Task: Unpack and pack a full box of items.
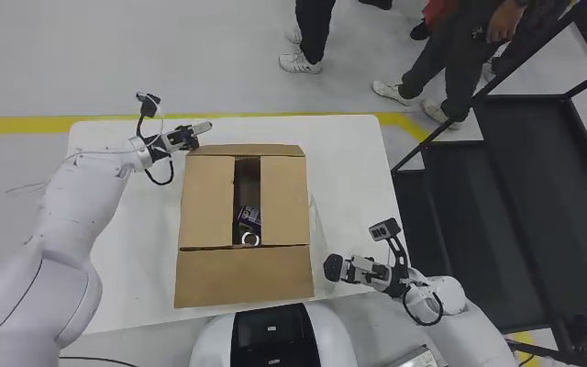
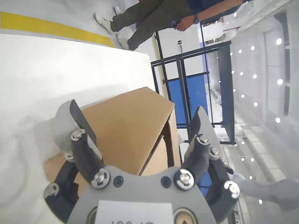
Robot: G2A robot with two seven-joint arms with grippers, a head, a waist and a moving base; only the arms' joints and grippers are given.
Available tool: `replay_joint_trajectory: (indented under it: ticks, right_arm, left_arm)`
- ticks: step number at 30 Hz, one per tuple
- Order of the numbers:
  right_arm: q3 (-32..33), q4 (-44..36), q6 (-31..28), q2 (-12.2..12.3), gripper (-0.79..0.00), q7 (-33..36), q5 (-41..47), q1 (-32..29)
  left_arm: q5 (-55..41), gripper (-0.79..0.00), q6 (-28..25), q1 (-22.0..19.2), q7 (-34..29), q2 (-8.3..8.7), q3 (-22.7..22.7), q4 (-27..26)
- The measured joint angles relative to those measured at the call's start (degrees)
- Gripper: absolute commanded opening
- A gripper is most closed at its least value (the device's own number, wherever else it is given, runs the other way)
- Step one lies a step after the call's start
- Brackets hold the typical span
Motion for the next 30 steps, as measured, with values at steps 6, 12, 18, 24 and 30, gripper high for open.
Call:
replay_joint_trajectory:
  ticks: [6, 12, 18, 24, 30]
  right_arm:
    - [-0.9, -2.6, 1.8, -0.2, 0.000, -4.4, -4.5, 1.9]
    - [-4.3, -8.0, 8.0, -0.8, 0.000, -14.6, -14.5, 5.4]
    - [-11.9, -10.5, 17.0, -2.1, 0.000, -22.6, -23.0, 12.0]
    - [-20.7, -9.6, 24.7, -3.8, 0.000, -27.4, -32.0, 19.7]
    - [-25.8, -6.8, 32.9, -5.7, 0.000, -30.9, -33.2, 27.2]
  left_arm:
    - [-0.6, 0.000, -5.0, -1.8, 0.3, 1.68, -2.5, 2.6]
    - [-11.9, 0.000, -6.7, -1.0, -7.0, 4.94, -8.8, 1.0]
    - [-21.8, 0.000, 2.9, 5.9, -16.4, 10.98, -15.4, -12.7]
    - [-25.9, 0.000, 16.1, 17.2, -29.6, 18.54, -25.6, -32.6]
    - [-24.7, 0.000, 22.8, 27.7, -36.2, 22.92, -34.6, -47.4]
